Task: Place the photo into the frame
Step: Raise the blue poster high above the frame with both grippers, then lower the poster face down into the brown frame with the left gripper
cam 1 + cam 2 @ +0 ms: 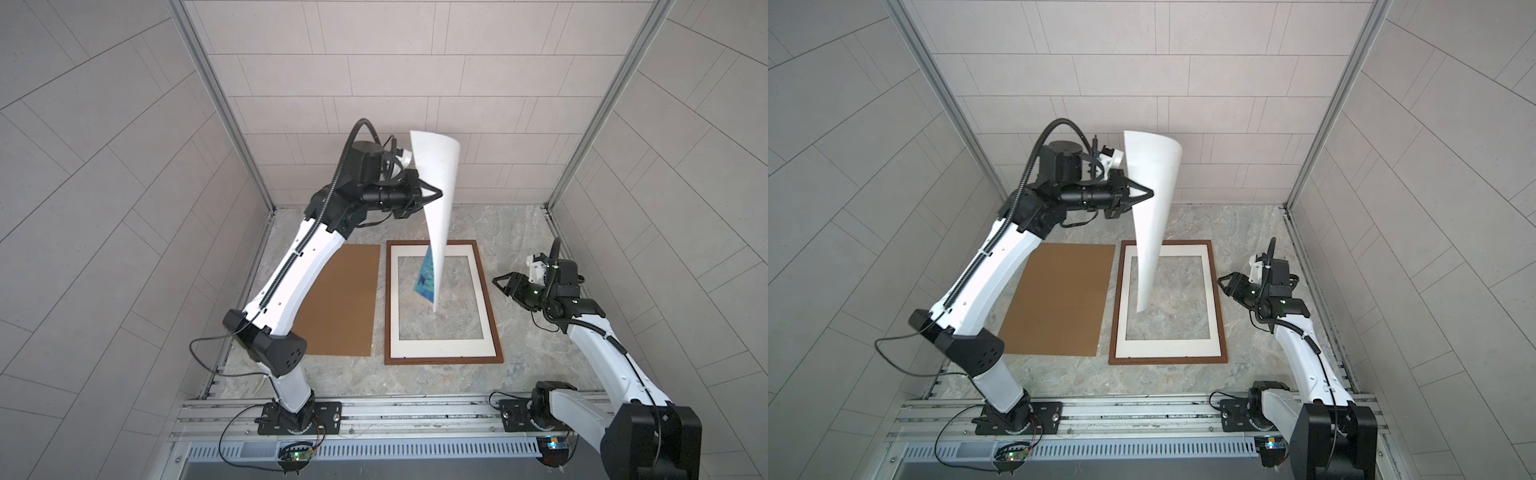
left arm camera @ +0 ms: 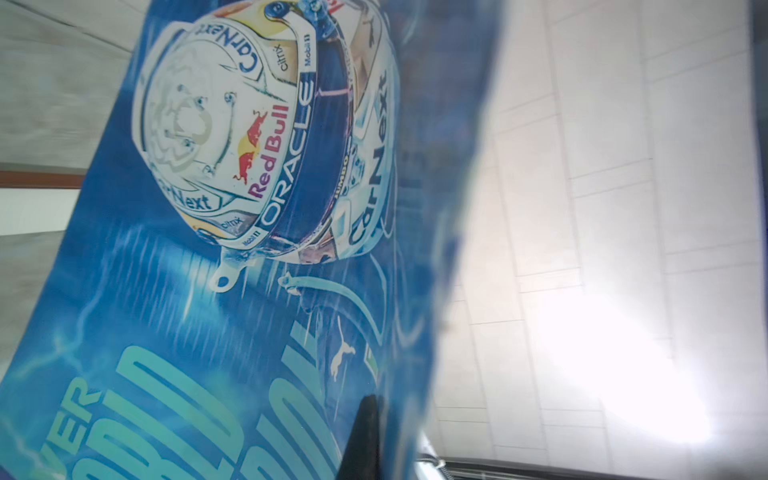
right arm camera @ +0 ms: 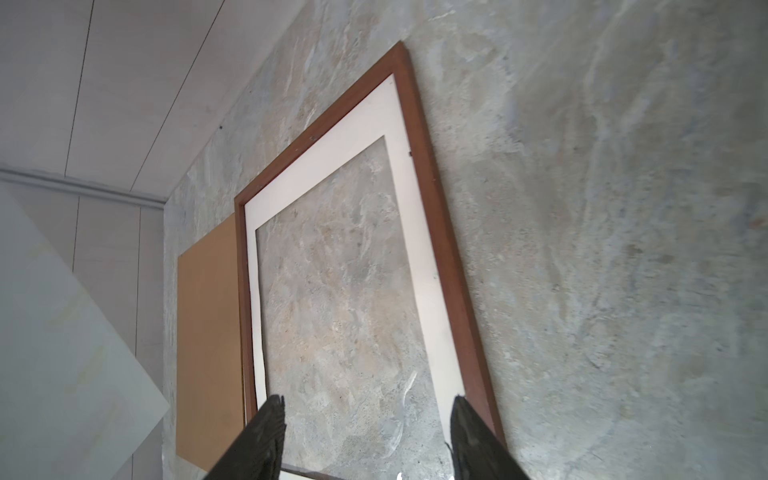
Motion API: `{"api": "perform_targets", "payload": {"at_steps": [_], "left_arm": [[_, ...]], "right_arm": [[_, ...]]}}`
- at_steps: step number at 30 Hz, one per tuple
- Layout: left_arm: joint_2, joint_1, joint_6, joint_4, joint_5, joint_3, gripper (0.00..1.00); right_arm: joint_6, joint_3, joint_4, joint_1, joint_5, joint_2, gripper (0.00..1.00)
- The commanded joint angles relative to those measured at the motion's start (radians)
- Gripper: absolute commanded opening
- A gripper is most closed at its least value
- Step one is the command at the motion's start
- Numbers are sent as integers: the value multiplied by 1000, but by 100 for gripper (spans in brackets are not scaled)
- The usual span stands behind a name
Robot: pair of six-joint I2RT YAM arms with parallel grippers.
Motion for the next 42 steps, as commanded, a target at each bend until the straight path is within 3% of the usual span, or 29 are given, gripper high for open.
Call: {"api": "perform_targets", "payload": {"at_steps": [1, 4, 8, 11, 13, 17, 19, 23, 29, 37, 42], "left_arm": [[67, -16, -341, 465, 89, 7, 0], [109, -14, -375, 527, 79, -15, 0], [139, 0, -174, 340, 88, -131, 0], [149, 25, -60, 352, 110, -317, 0], [158, 37, 77, 309, 109, -413, 0], [231, 40, 442, 41, 8, -497, 0], [283, 39, 540, -47, -23, -510, 0], [273, 38, 573, 69, -64, -637, 0], [263, 39, 619, 90, -148, -664, 0], [209, 48, 587, 202, -250, -750, 0], [216, 83, 591, 222, -227, -752, 0]], "right_arm": [[39, -30, 23, -125, -25, -70, 59], [84, -60, 46, -223, -8, -107, 60], [114, -87, 45, -311, -6, -123, 60], [121, -130, 42, -386, 11, -151, 60], [119, -157, 42, -416, 32, -171, 60], [102, -197, 105, -419, 12, -172, 61], [94, -201, 118, -418, -10, -161, 61], [55, -193, 110, -412, -30, -140, 61], [33, -224, 162, -360, -43, -81, 61], [-2, -205, 196, -191, -73, 101, 61], [-17, -211, 215, -117, -79, 154, 59]]}}
